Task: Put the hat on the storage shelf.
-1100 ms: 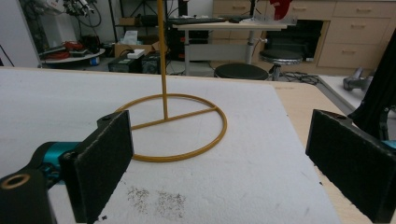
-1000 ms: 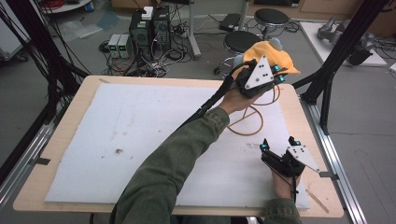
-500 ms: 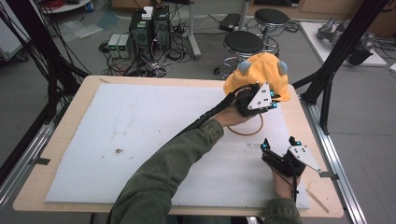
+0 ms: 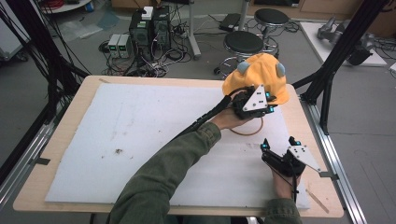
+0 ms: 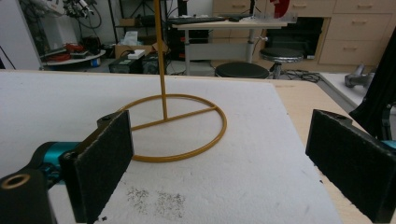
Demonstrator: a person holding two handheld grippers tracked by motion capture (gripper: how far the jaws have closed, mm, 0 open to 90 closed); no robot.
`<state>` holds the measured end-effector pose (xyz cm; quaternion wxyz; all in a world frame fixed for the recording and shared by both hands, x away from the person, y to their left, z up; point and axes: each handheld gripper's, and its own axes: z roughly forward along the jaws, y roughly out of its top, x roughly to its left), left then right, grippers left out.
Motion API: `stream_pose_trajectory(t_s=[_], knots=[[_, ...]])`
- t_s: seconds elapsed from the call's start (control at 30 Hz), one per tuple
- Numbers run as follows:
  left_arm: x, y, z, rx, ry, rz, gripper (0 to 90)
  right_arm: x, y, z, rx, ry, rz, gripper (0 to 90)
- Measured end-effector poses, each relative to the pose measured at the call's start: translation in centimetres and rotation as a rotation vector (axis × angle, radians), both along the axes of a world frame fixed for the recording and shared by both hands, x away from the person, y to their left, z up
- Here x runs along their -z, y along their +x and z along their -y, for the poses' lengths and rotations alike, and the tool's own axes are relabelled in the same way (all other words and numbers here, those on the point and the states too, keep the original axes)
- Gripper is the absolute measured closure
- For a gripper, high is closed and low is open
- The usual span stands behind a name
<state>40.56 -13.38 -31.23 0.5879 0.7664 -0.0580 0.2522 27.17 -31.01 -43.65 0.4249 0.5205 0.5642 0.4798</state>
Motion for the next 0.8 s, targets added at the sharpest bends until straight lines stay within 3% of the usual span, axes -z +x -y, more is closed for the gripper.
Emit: stream_pose_trajectory(t_s=[0.07,0.17,0.33,0.47,0.67,0.8], knots=[[-0.1,-0.1,-0.2,0.023,-0.013,-0.021,63.4,0.0,0.0,0.0,0.0,0.001,0.001,6.5],[-0.2,-0.5,-0.2,0.044,-0.012,-0.021,59.2,0.0,0.0,0.0,0.002,0.002,-0.005,6.5],[-0.5,-0.9,-0.6,0.052,-0.054,-0.027,40.8,0.0,0.0,0.0,0.0,0.003,0.002,6.5],[-1.2,-1.2,-1.3,0.126,-0.099,-0.063,31.0,0.0,0.0,0.0,0.002,0.005,-0.003,6.5],[-2.6,-1.7,-2.2,0.132,-0.159,-0.086,27.1,0.0,0.0,0.1,0.001,0.001,-0.006,6.5],[-3.6,-1.7,-3.0,0.109,-0.182,-0.093,28.1,0.0,0.0,0.0,0.002,0.0,-0.008,6.5]])
